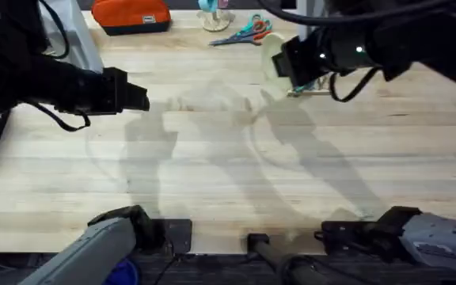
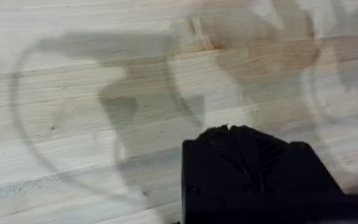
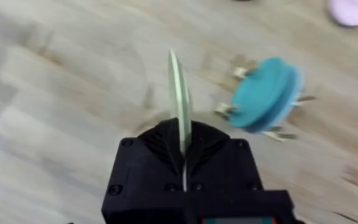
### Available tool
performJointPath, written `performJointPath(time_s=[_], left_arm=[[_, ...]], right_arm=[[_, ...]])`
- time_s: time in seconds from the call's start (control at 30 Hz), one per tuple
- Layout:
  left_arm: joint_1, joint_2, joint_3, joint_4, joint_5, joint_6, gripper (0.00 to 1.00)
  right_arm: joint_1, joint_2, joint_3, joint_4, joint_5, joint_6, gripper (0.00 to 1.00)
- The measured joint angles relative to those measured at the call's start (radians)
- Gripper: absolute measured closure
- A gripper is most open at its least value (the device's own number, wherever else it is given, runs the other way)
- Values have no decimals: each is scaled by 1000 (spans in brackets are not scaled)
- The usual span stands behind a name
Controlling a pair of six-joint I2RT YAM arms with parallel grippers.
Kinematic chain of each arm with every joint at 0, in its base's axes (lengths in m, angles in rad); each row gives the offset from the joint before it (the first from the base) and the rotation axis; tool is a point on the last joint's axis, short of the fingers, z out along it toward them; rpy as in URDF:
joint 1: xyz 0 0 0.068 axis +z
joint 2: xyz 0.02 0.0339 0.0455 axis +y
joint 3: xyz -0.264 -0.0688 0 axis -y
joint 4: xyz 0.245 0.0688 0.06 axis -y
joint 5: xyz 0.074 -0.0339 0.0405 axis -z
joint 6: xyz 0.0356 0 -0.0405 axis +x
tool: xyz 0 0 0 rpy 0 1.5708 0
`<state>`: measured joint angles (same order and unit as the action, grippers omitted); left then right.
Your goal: Pick up the plates from the table one by one and place each into a slot on the dish rack.
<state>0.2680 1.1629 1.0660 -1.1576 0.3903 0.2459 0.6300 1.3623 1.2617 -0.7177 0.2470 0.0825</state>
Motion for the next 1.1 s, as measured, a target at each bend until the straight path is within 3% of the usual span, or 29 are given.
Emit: performJointPath(time_s=[0.3, 0.33, 0.5, 0.53, 0.8, 1.1], left_arm=[[0, 0, 0, -2, -64, -20, 928], [0, 0, 0, -2, -70, -24, 817], [0, 0, 0, -2, -81, -37, 63], [0, 0, 0, -3, -82, -40, 18], [0, 0, 0, -4, -92, -42, 6], [0, 0, 0, -6, -93, -42, 6]], right_arm=[[0, -26, 0, -76, 151, -39, 972], [0, -26, 0, -77, 156, -39, 972], [-4, -49, 0, -77, 165, -38, 972], [-8, -62, 0, -77, 165, -38, 972], [-129, -159, 0, -129, 165, 11, 973], [-281, -174, 0, -152, 102, 104, 972]])
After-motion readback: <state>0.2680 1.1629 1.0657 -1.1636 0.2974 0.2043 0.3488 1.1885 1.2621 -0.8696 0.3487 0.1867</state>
